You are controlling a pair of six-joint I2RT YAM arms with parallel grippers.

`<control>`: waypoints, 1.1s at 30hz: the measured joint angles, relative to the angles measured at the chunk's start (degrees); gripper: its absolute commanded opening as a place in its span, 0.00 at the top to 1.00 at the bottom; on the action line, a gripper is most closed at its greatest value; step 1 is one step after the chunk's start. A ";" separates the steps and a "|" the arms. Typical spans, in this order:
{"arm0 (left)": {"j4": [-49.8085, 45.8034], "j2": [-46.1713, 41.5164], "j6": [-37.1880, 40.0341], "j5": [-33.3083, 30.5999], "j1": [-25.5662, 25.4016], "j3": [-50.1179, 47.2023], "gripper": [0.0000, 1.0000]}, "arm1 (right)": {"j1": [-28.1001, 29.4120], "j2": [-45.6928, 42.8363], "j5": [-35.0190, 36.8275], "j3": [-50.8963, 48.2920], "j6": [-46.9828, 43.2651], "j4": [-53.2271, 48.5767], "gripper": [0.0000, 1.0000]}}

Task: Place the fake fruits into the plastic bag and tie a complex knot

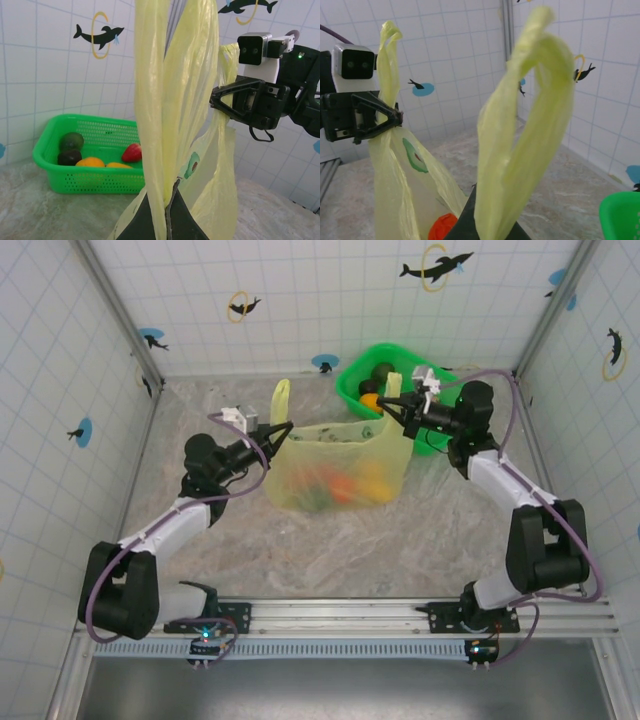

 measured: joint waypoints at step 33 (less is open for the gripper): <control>-29.16 8.44 8.61 4.66 -10.32 14.32 1.00 | 28.09 -2.97 41.00 9.35 -50.62 -39.85 1.00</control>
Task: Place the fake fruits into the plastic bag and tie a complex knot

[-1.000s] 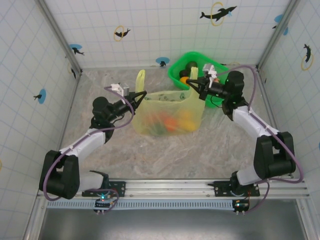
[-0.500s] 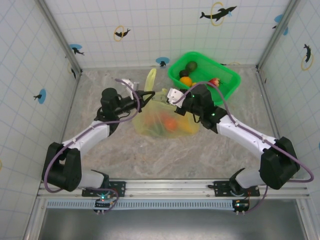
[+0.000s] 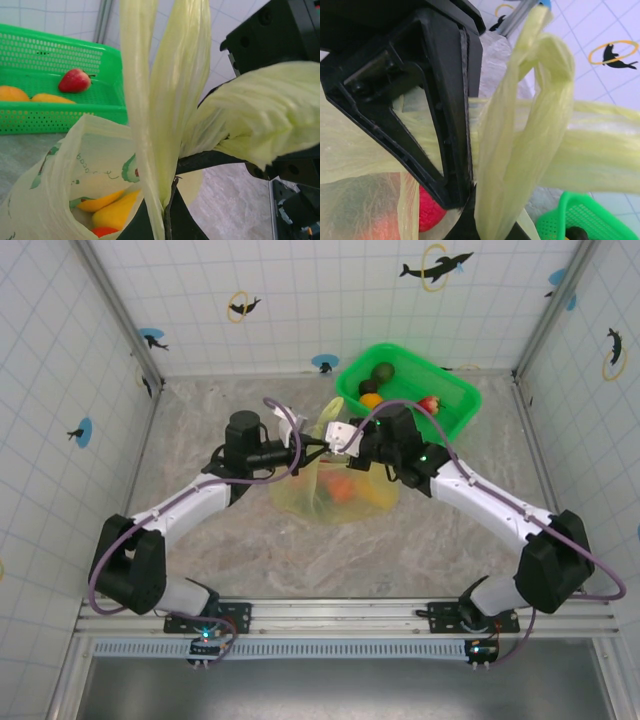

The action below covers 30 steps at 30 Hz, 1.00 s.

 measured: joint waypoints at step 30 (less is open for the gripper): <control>-4.55 -3.30 6.86 2.40 -1.16 -2.27 1.00 | -2.32 2.67 -13.22 4.63 -2.71 -11.37 1.00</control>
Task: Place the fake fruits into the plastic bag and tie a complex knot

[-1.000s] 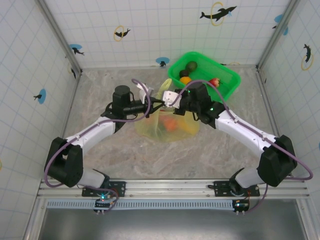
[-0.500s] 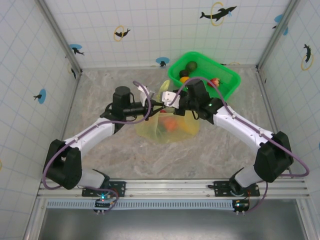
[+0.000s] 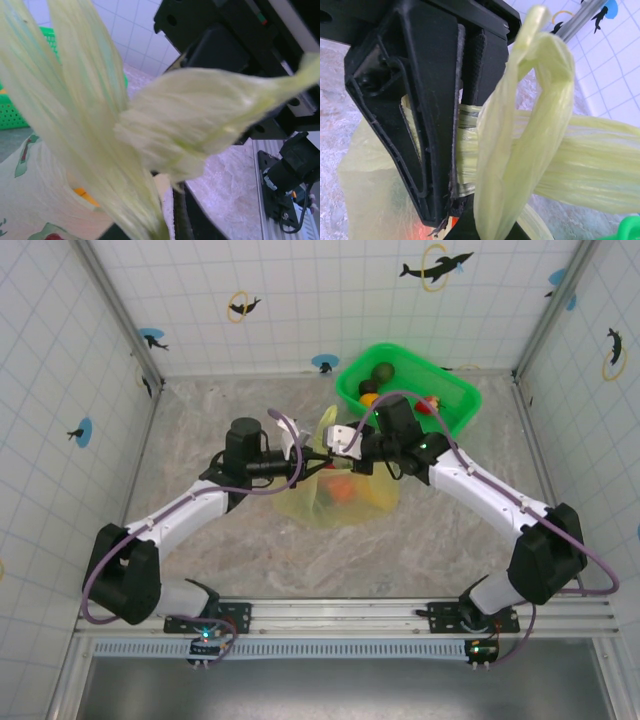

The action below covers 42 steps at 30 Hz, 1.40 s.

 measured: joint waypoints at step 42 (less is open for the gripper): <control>1.29 -3.41 2.86 -2.27 0.11 -0.90 0.80 | 0.92 1.97 0.24 2.78 -0.17 -5.79 1.00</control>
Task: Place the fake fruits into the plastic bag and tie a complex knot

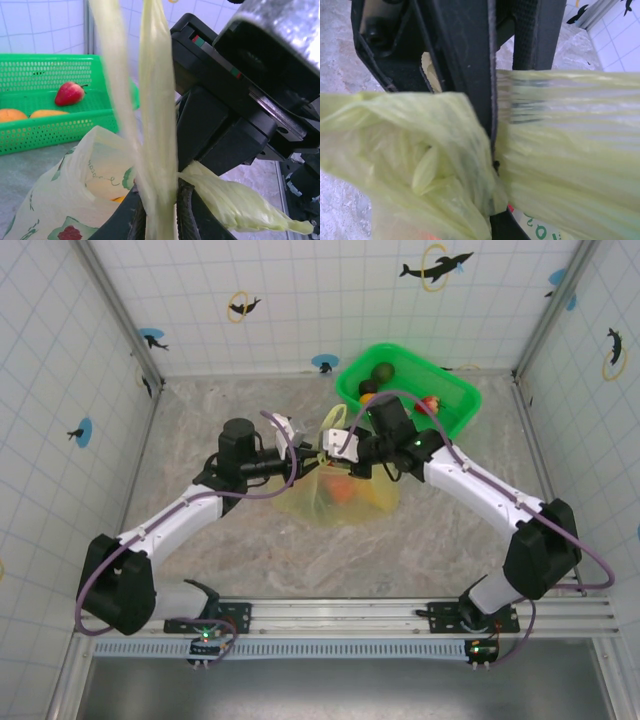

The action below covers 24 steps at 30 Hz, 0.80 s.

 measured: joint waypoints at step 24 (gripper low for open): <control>-0.35 0.00 3.69 -1.46 -0.39 -0.55 0.91 | -2.80 0.04 -5.42 0.46 3.56 -0.39 1.00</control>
